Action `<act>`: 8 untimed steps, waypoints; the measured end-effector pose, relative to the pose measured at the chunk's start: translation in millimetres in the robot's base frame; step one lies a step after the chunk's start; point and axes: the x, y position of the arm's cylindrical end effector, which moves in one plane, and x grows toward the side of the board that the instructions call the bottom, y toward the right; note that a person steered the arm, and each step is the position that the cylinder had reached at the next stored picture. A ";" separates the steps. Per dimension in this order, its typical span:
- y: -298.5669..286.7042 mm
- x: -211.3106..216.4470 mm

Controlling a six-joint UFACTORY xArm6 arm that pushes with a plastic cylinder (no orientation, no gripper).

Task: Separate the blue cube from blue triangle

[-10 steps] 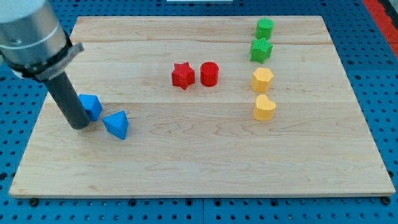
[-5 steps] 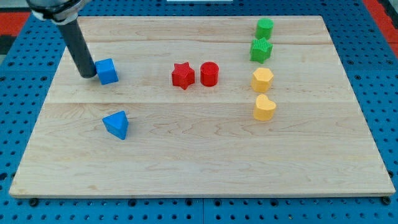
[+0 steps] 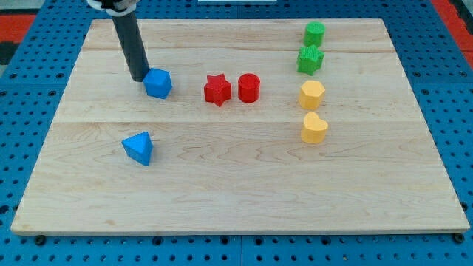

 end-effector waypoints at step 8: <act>-31.1 35.6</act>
